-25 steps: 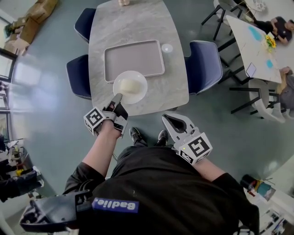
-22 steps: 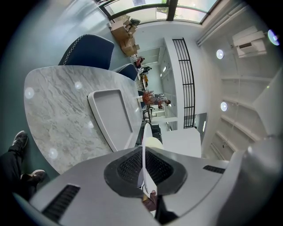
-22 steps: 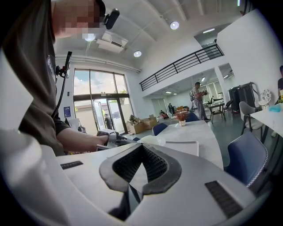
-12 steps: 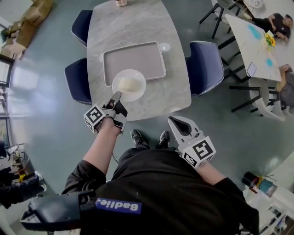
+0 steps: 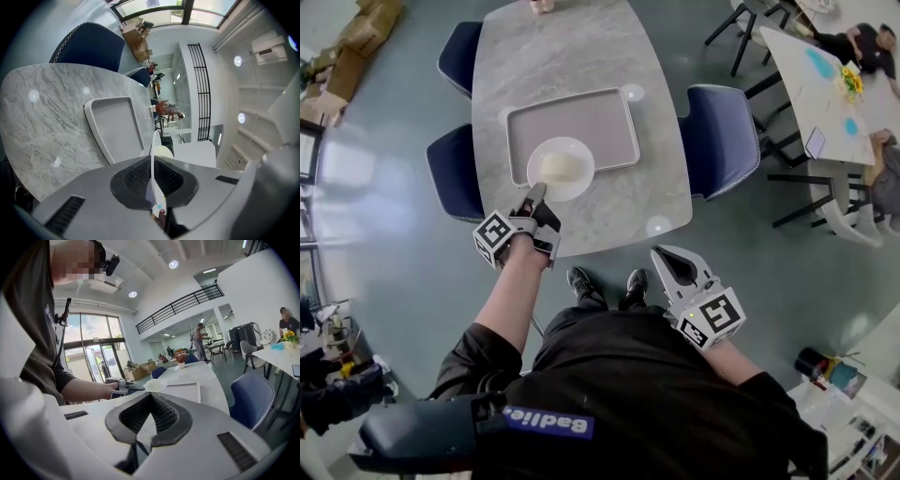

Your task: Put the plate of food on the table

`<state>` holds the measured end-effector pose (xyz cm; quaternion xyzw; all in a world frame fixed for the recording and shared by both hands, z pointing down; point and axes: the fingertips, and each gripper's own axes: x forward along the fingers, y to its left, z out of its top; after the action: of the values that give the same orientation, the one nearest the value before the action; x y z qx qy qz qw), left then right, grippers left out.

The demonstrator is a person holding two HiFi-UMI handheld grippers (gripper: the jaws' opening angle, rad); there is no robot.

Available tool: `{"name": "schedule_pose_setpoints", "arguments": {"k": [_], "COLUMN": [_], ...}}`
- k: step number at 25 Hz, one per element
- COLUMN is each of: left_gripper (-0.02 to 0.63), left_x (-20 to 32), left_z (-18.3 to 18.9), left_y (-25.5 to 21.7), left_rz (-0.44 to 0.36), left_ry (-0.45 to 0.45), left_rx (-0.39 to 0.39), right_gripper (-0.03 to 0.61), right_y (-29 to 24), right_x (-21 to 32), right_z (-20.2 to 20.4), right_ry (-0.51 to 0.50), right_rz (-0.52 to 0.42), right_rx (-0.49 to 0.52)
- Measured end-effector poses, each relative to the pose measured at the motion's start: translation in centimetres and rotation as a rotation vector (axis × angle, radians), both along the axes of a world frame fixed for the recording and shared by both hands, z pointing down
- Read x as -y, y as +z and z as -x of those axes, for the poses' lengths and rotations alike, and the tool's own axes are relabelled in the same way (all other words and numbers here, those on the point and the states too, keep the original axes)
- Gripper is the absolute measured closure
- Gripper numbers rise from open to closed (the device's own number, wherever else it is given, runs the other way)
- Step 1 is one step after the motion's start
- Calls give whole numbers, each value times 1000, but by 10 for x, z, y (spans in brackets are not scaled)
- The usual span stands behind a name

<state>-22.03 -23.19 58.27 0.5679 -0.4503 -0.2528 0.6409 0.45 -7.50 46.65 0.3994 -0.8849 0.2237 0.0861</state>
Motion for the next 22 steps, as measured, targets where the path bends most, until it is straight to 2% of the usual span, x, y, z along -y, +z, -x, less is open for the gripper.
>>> {"name": "schedule_pose_setpoints", "arguments": {"k": [10,22], "left_gripper": [598,598], "left_x": [27,53], "left_z": [5,-4], "left_y": [20,41], "left_rz": [12,20], "left_ry": [-44,-24], "left_rx": [-2,15], "right_gripper": [568,568], "right_y": [16,35], "right_x": [6,5], "right_z": [-2,-20], "right_ry": [8,65], "right_rz": [48,105], "right_rx": [4,-1]}}
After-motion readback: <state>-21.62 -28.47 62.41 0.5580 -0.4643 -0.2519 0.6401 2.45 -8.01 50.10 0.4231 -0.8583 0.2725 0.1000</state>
